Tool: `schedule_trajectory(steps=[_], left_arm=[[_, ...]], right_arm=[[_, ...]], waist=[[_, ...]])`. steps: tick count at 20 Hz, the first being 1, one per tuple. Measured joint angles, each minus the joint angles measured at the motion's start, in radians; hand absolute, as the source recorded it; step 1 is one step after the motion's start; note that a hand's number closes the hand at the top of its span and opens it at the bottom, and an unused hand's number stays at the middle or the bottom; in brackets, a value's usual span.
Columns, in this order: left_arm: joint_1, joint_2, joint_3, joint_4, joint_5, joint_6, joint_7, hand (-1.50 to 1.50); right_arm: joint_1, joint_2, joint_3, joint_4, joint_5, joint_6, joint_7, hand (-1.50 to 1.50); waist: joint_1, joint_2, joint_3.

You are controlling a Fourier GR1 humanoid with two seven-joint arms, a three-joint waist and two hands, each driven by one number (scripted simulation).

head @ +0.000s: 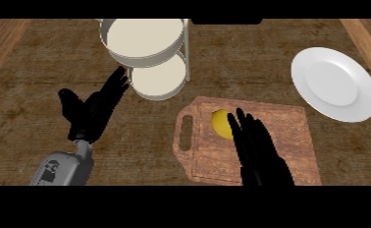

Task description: Pick the lemon from the cutting board and place it in the tiered basket

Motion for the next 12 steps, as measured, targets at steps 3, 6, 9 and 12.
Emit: schedule_trajectory(steps=[3, 6, 9, 12], left_arm=[[0.02, -0.004, 0.008, -0.024, -0.008, -0.015, 0.002, 0.0], [0.012, -0.004, 0.029, -0.002, -0.009, -0.041, -0.004, 0.0], [-0.001, -0.016, 0.043, 0.016, -0.017, -0.047, -0.004, 0.0], [0.014, -0.022, 0.05, 0.013, -0.026, -0.061, -0.009, 0.0]], right_arm=[[0.007, 0.024, 0.025, 0.043, 0.027, -0.01, 0.021, -1.5], [0.009, 0.029, 0.014, 0.081, 0.019, -0.013, 0.017, -1.5], [-0.02, 0.053, 0.004, 0.162, 0.027, -0.035, 0.024, -1.5], [0.006, 0.026, -0.014, 0.173, 0.035, -0.069, 0.008, -1.5]], waist=[[0.0, 0.0, 0.001], [0.0, 0.001, 0.001], [0.0, 0.001, 0.001], [0.0, 0.001, 0.001]])
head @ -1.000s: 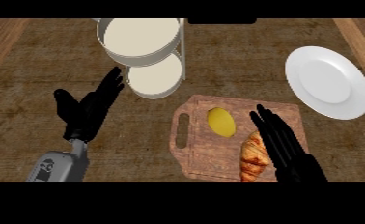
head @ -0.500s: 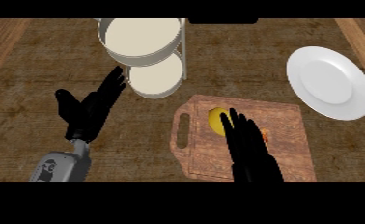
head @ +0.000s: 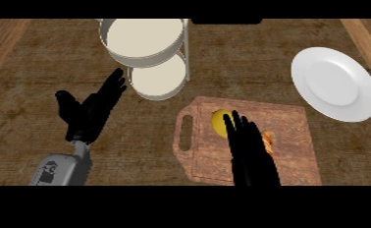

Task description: Pick the lemon from the cutting board and place it in the tiered basket

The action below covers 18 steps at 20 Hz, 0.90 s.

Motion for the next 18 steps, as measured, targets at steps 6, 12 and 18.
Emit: schedule_trajectory(steps=[6, 12, 18], left_arm=[[0.009, -0.022, 0.01, -0.022, -0.02, -0.003, 0.015, 0.0], [-0.008, -0.043, 0.027, -0.001, -0.045, -0.017, 0.002, 0.0], [0.0, -0.049, 0.045, -0.018, -0.055, -0.032, 0.017, 0.0]], right_arm=[[0.009, -0.011, -0.035, 0.039, 0.017, -0.069, -0.025, -1.5], [0.019, -0.024, -0.079, 0.087, 0.001, -0.132, -0.082, -1.5], [-0.034, 0.006, -0.139, 0.162, -0.031, -0.163, -0.129, -1.5]], waist=[[0.0, 0.0, 0.0], [-0.001, 0.0, 0.0], [0.001, 0.0, 0.0]])
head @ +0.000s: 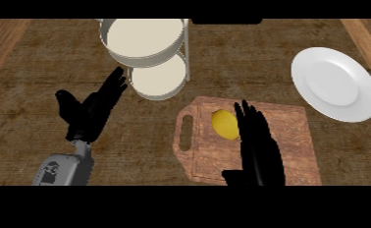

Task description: Pick the lemon from the cutting board and place it in the tiered basket

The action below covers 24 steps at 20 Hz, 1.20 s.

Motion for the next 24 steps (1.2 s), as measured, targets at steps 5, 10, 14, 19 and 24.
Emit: schedule_trajectory(steps=[5, 10, 14, 19, 24], left_arm=[[0.013, -0.006, 0.012, -0.017, -0.009, -0.013, 0.008, 0.0], [-0.001, -0.019, 0.022, -0.005, -0.018, -0.02, 0.015, 0.0], [-0.018, -0.021, 0.033, 0.014, -0.026, -0.027, 0.012, 0.0], [-0.002, -0.034, 0.032, -0.005, -0.035, -0.03, 0.014, 0.0], [-0.009, -0.038, 0.038, 0.007, -0.042, -0.038, 0.011, 0.0]], right_arm=[[-0.022, 0.009, -0.061, 0.074, -0.048, -0.044, -0.067, -1.5], [-0.072, 0.033, -0.095, 0.154, -0.076, -0.059, -0.09, -1.5], [-0.097, 0.037, -0.123, 0.231, -0.1, -0.092, -0.128, -1.5], [-0.13, 0.04, -0.162, 0.288, -0.123, -0.074, -0.174, -1.5], [-0.153, 0.046, -0.164, 0.341, -0.148, -0.055, -0.232, 1.5]], waist=[[0.0, -0.002, -0.001], [-0.001, -0.004, -0.003], [-0.001, -0.006, -0.005], [-0.002, -0.006, -0.005], [-0.003, -0.009, -0.008]])
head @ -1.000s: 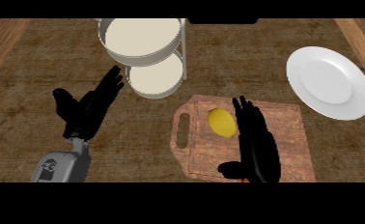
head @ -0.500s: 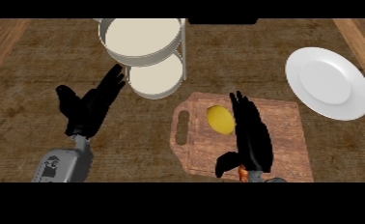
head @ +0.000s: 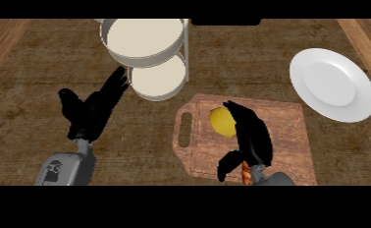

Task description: Pick the lemon from the cutting board and place it in the tiered basket

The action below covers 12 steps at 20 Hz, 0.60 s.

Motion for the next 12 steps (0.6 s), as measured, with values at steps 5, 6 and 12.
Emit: schedule_trajectory(steps=[5, 6, 12], left_arm=[[-0.007, -0.004, 0.002, -0.006, -0.001, -0.002, 0.01, 0.0], [-0.005, -0.01, 0.0, 0.005, -0.008, 0.003, 0.0, 0.0], [0.024, -0.011, -0.008, -0.064, -0.008, 0.006, 0.039, 0.0]], right_arm=[[-0.044, -0.011, 0.023, 0.047, -0.02, -0.035, -0.059, 1.5], [-0.038, -0.012, 0.036, 0.039, -0.015, -0.04, -0.06, 1.5], [-0.022, -0.017, 0.064, 0.029, -0.019, -0.104, -0.088, 1.5]], waist=[[-0.002, -0.006, -0.006], [-0.003, -0.007, -0.007], [-0.001, -0.01, -0.009]])
